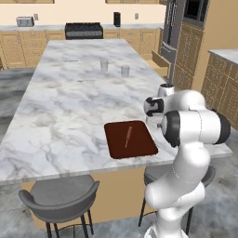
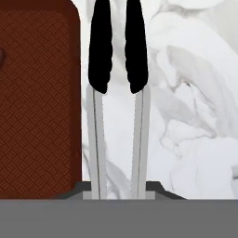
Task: Take the tongs from the drawer on the right and place them on the dining counter next to the tray containing the hot dog.
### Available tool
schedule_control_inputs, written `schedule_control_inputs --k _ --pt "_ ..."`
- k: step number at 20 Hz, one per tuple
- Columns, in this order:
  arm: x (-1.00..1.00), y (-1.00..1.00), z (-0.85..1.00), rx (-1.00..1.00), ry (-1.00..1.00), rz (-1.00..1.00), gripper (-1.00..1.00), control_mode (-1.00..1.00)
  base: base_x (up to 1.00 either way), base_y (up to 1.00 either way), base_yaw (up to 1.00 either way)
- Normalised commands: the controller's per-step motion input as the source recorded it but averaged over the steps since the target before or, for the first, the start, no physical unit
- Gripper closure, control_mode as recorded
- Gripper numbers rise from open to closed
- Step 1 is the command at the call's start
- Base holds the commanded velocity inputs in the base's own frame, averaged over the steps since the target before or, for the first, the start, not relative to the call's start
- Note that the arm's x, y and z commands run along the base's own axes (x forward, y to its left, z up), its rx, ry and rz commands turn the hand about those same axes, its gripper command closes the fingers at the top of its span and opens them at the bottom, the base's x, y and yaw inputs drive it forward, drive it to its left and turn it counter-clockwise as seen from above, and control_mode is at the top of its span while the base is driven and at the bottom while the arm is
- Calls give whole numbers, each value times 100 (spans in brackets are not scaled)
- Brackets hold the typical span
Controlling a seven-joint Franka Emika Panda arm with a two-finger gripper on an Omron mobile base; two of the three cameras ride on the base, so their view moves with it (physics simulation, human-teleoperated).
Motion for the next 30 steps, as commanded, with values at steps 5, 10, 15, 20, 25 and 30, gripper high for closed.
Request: schedule_control_inputs --k 5,10,15,20,25,30 --pt "0 -13 -36 0 0 0 100 -100 0 0 0" --pt "0 -15 -30 0 0 0 100 -100 0 0 0" --pt "5 -4 -26 0 0 0 100 -100 0 0 0" --pt "17 0 -25 0 -3 0 100 -100 0 0 0" --pt "24 0 -22 0 -3 0 100 -100 0 0 0" --pt "32 -1 -20 0 -8 0 100 -100 0 0 0"
